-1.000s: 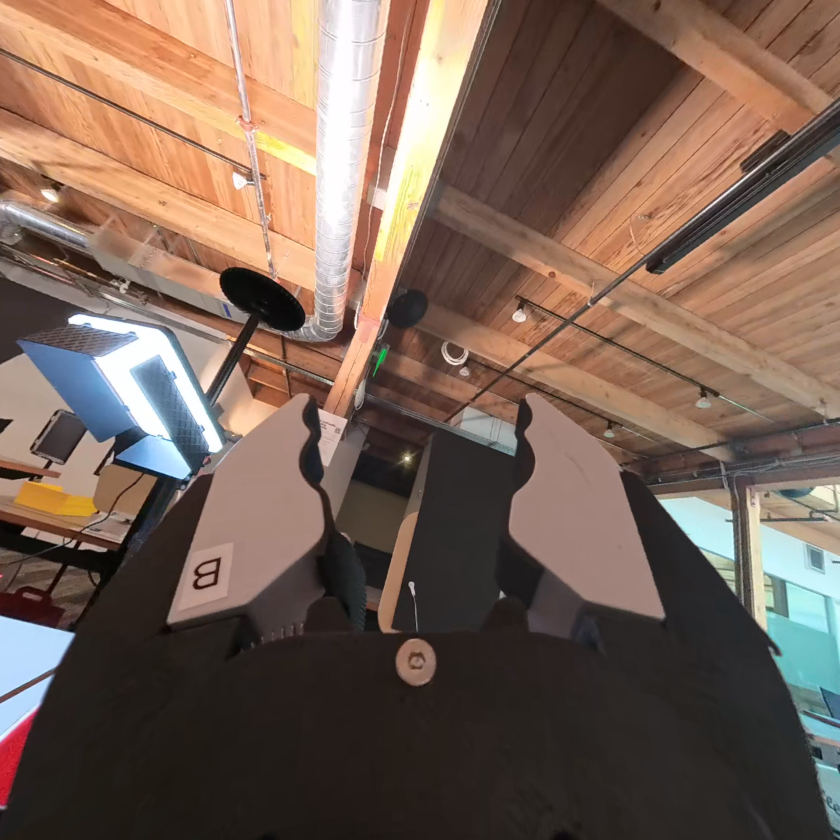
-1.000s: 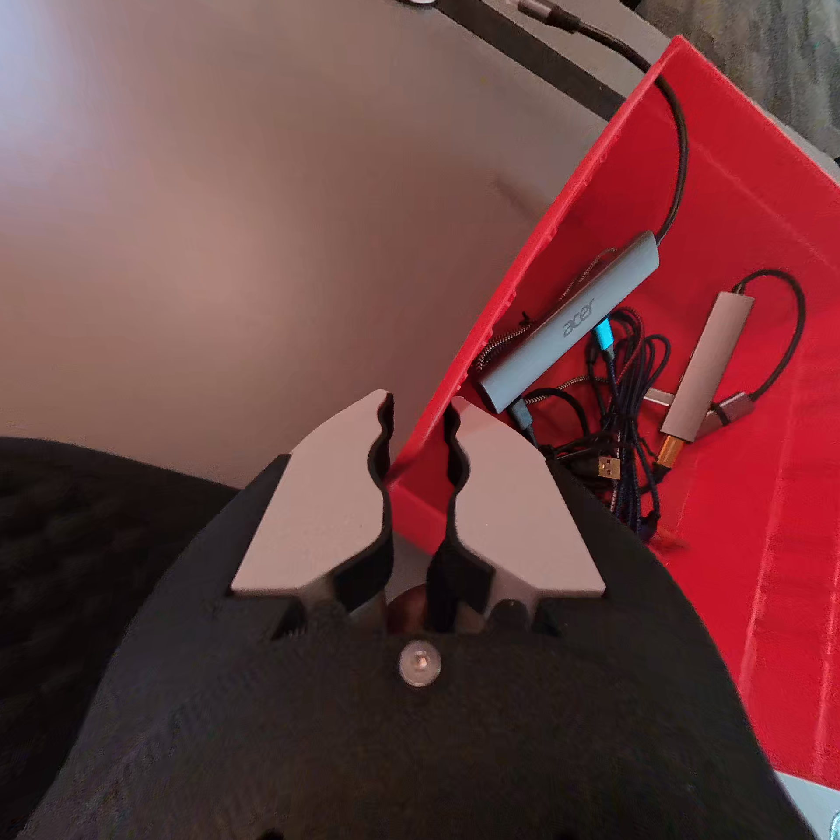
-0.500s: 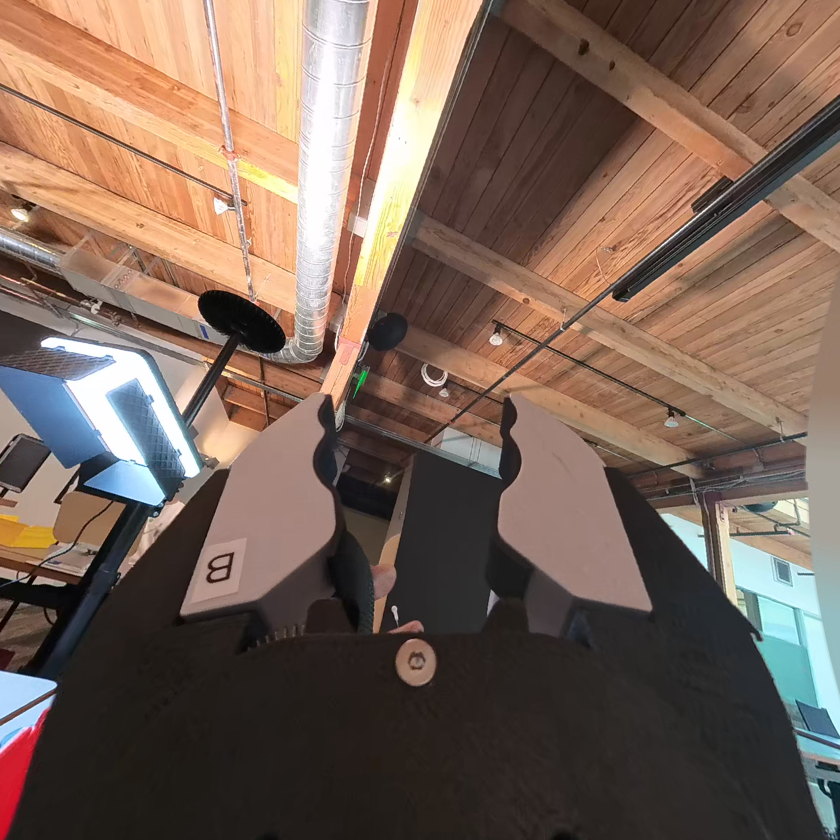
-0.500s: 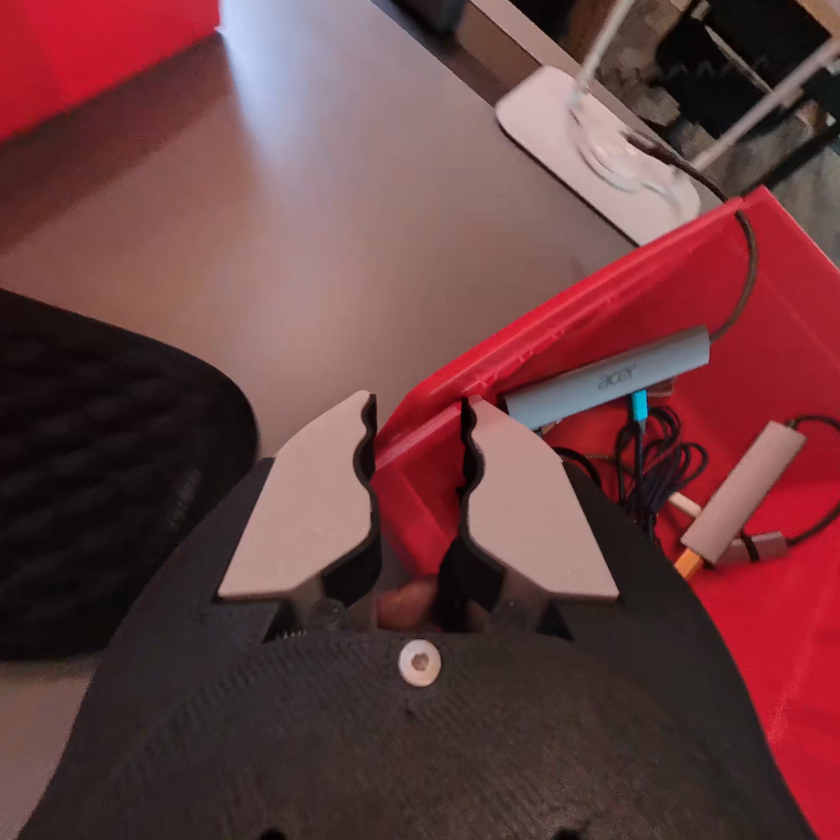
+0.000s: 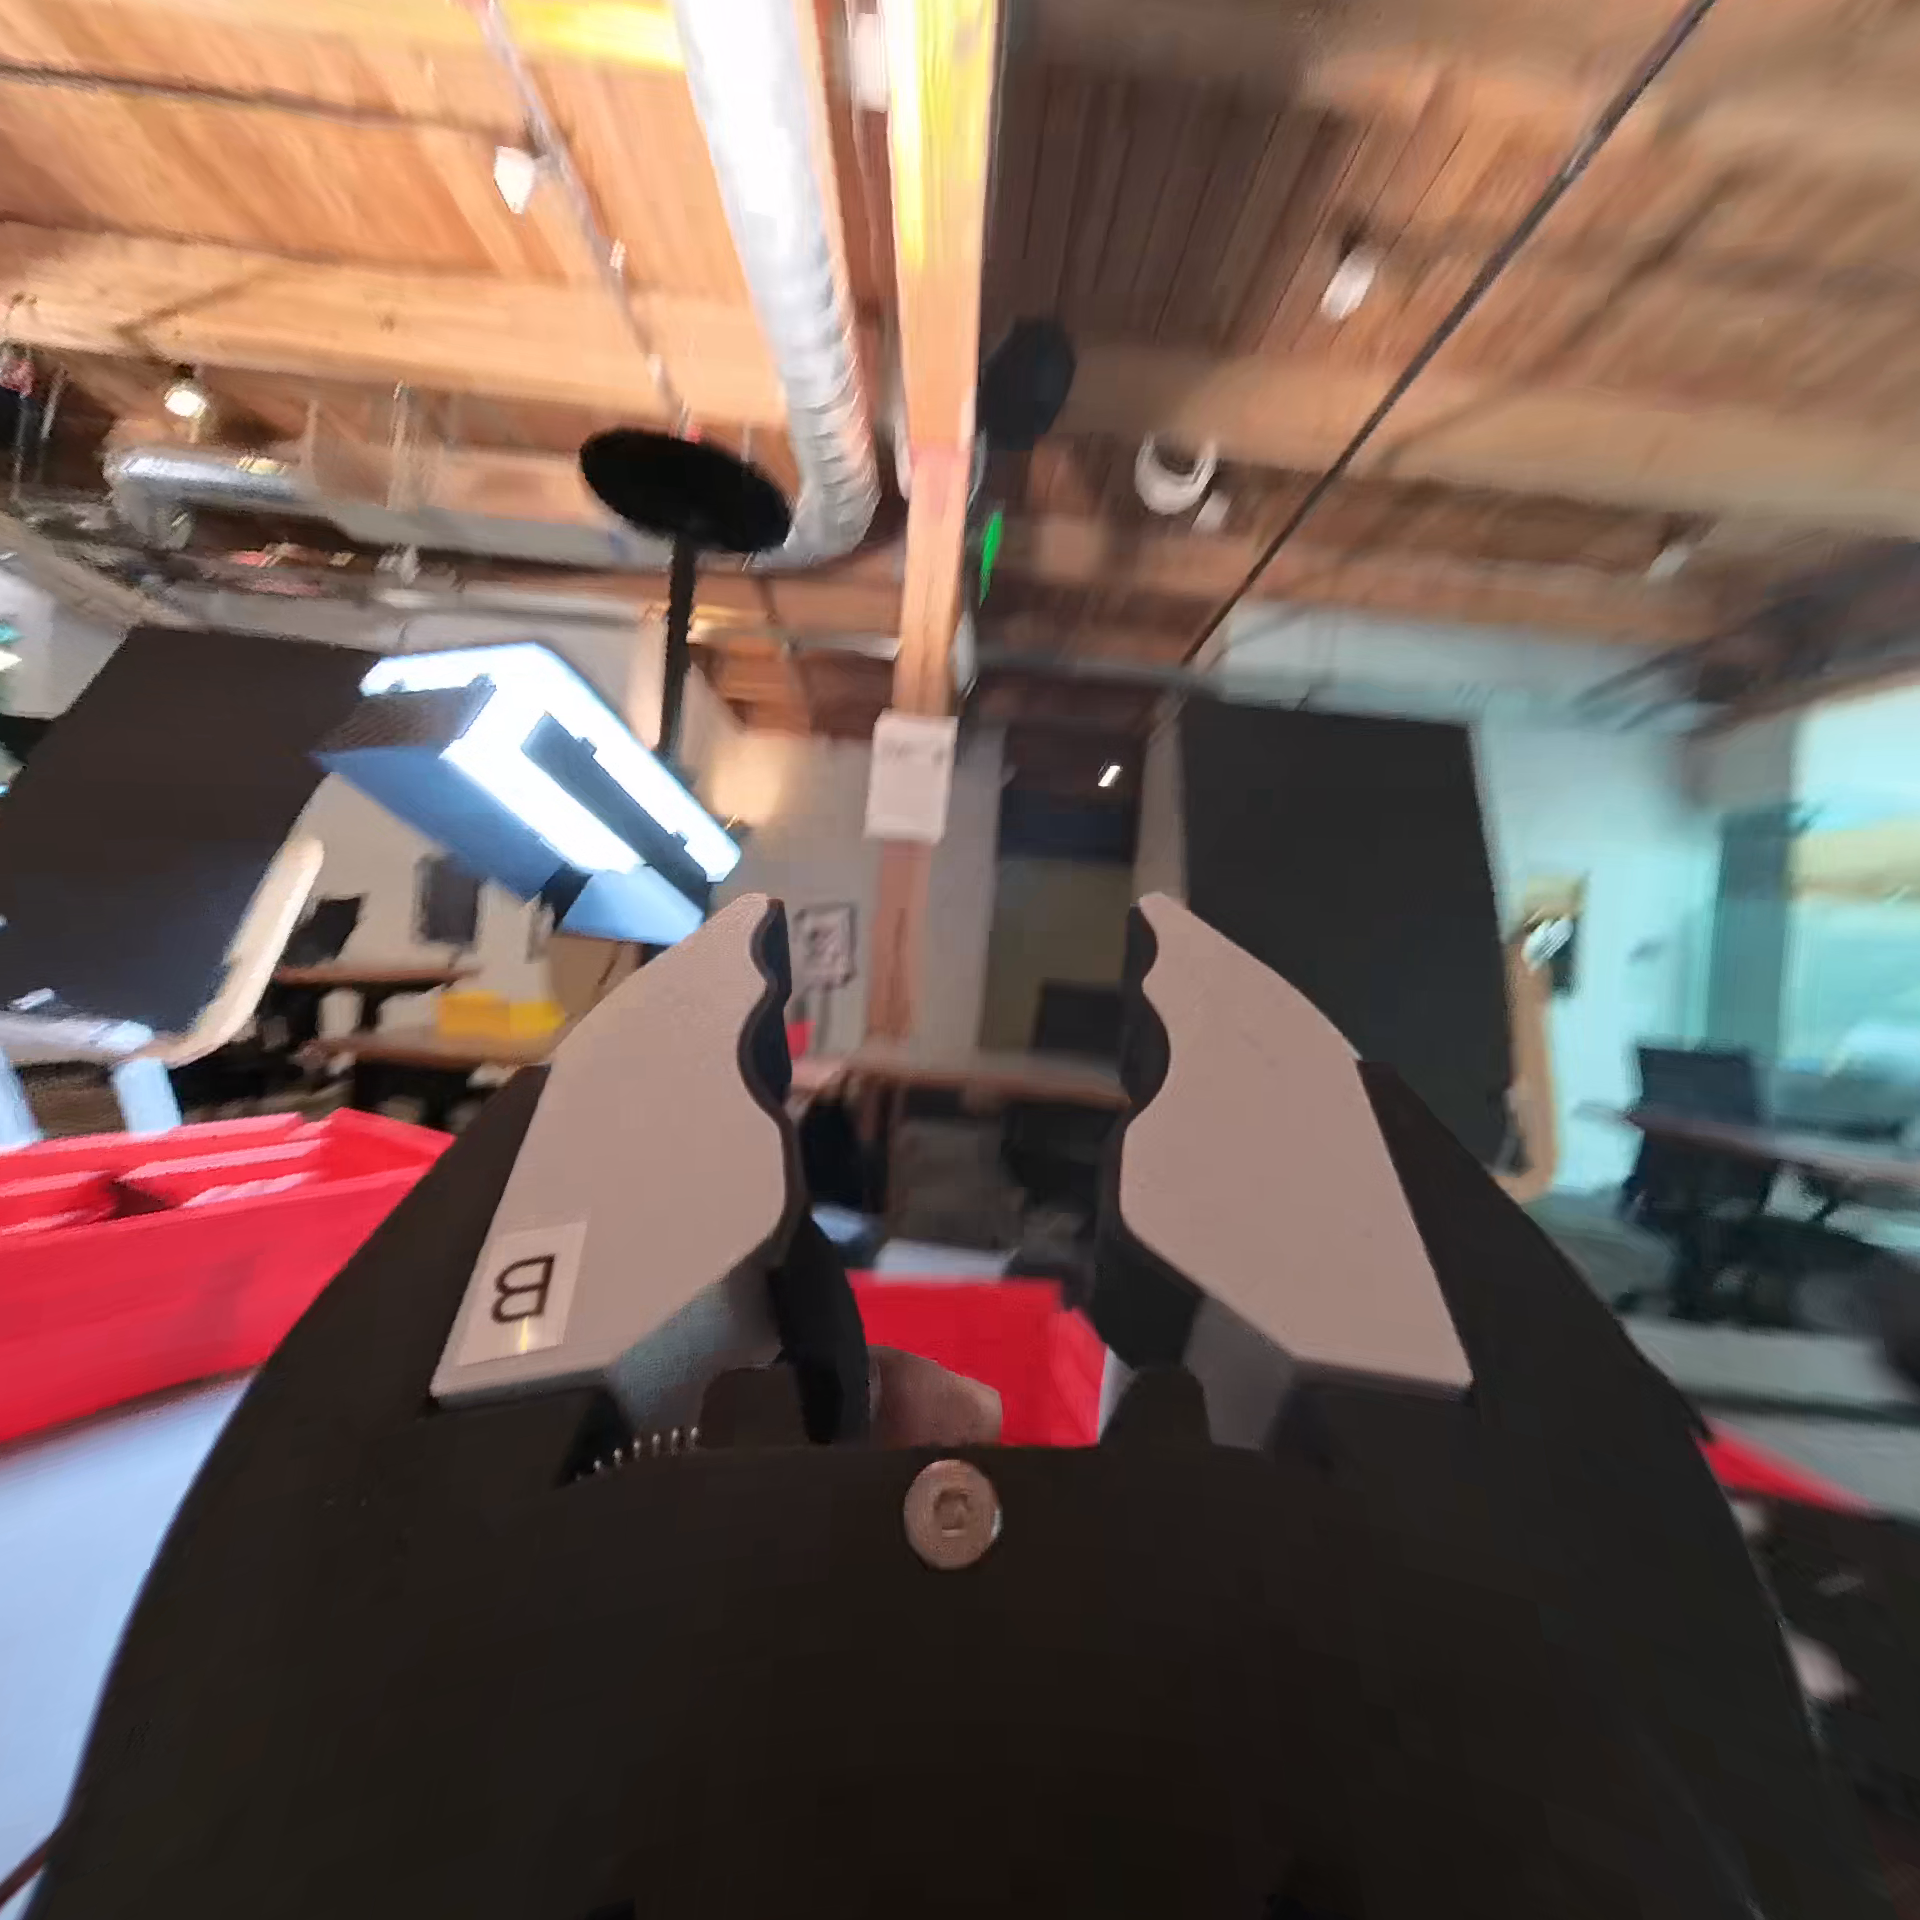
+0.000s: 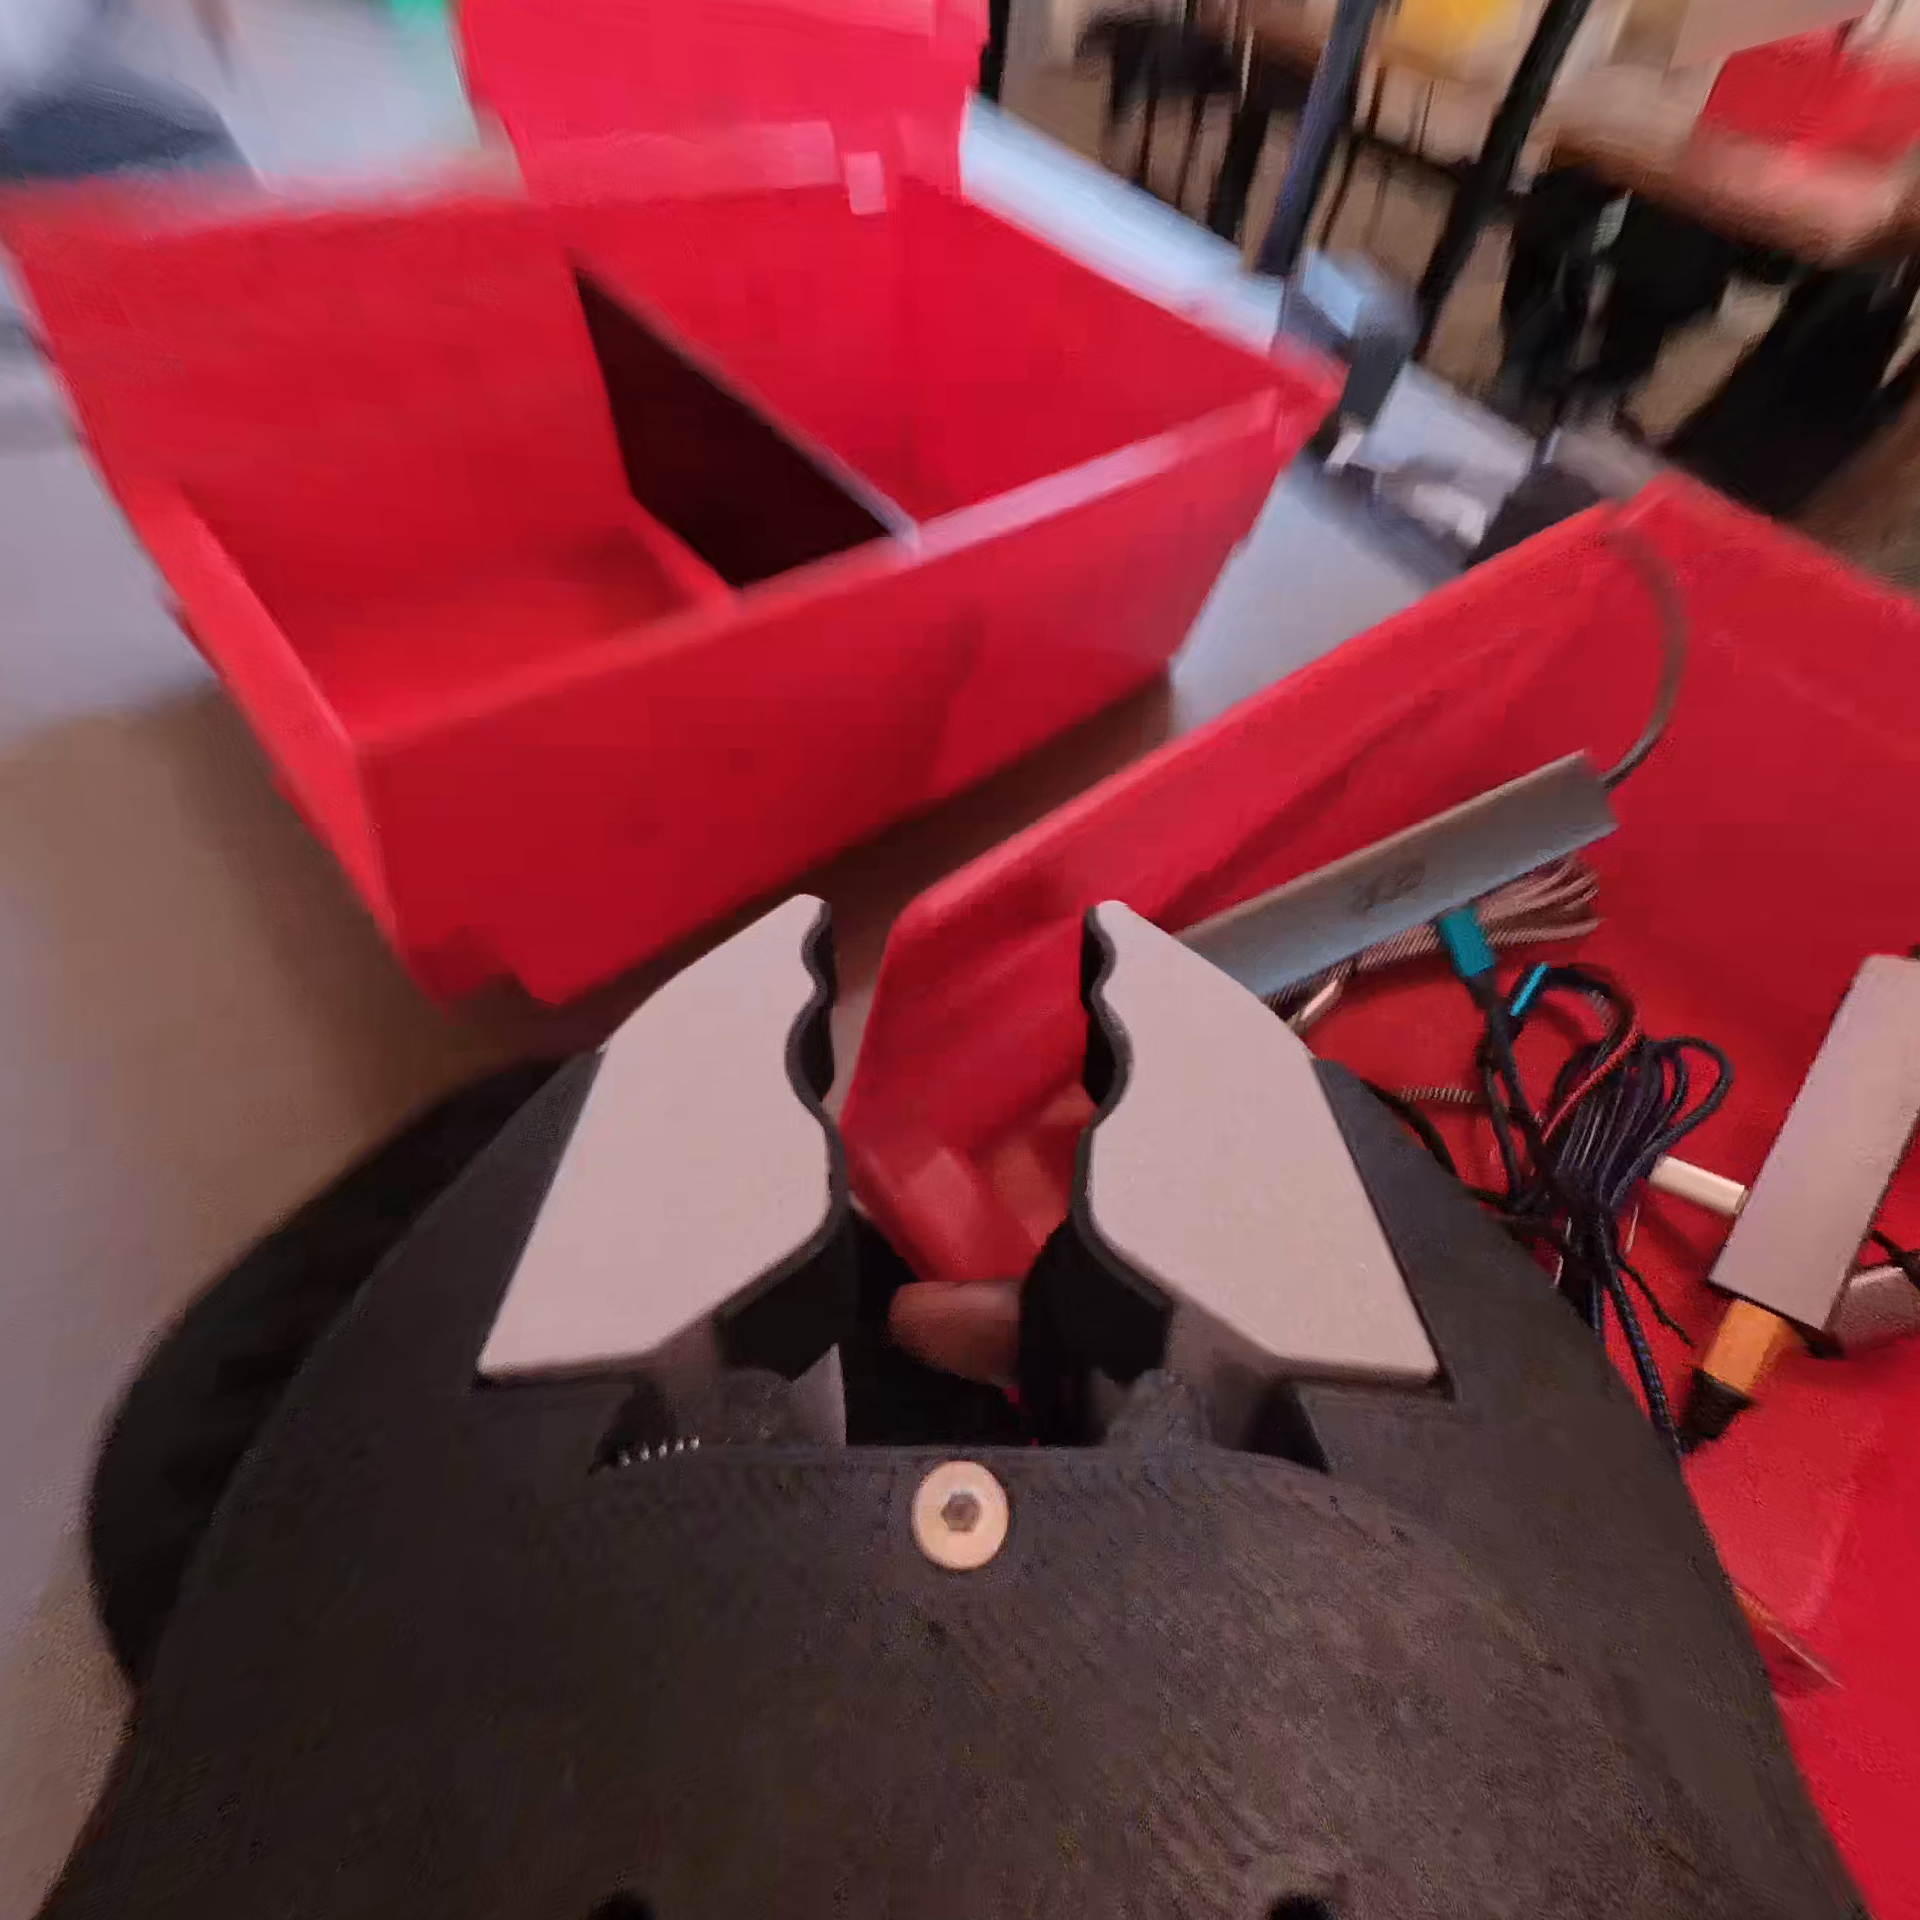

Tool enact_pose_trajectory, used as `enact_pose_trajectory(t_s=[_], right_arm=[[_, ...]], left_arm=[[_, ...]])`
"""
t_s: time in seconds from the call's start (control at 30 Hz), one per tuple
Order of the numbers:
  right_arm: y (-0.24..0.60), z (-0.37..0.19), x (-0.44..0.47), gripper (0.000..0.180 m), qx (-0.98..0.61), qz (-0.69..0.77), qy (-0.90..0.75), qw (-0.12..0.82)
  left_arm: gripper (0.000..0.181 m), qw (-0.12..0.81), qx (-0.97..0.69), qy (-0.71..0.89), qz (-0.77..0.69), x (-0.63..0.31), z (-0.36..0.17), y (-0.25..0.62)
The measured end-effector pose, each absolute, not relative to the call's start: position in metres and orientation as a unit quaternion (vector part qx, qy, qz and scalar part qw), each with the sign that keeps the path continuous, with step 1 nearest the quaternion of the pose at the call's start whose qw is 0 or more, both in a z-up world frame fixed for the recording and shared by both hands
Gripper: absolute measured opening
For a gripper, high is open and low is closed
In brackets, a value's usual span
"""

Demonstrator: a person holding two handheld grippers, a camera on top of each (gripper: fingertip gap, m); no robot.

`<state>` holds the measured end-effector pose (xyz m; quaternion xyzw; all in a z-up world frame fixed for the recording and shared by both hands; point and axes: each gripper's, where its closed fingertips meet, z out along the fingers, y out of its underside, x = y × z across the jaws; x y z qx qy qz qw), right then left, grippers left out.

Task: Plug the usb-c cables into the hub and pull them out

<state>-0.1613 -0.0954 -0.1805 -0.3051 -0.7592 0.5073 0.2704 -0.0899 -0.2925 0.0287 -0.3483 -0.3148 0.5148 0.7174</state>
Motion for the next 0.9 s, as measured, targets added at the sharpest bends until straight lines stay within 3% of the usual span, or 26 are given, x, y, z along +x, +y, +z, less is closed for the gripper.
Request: enact_pose_trajectory(t_s=[0.17, 0.33, 0.77, 0.83, 0.9], right_arm=[[-0.112, -0.114, -0.119, 0.071, -0.287, 0.735, -0.572, 0.224], [-0.157, -0.143, -0.098, 0.091, -0.272, 0.705, -0.615, 0.226], [-0.178, -0.192, -0.122, 0.067, -0.323, 0.558, -0.73, 0.226], [-0.179, -0.197, -0.124, 0.064, -0.329, 0.544, -0.739, 0.221], [-0.181, -0.203, -0.125, 0.052, -0.33, 0.526, -0.752, 0.221]], left_arm=[[0.076, 0.576, -0.444, -0.457, 0.512, -0.139, -0.055, -0.347], [0.076, 0.504, -0.498, -0.485, 0.513, -0.15, -0.102, -0.375], [0.074, 0.426, -0.609, -0.516, 0.426, -0.173, -0.179, -0.371], [0.06, 0.421, -0.618, -0.527, 0.404, -0.178, -0.192, -0.369], [0.009, 0.416, -0.642, -0.523, 0.376, -0.179, -0.201, -0.362]])
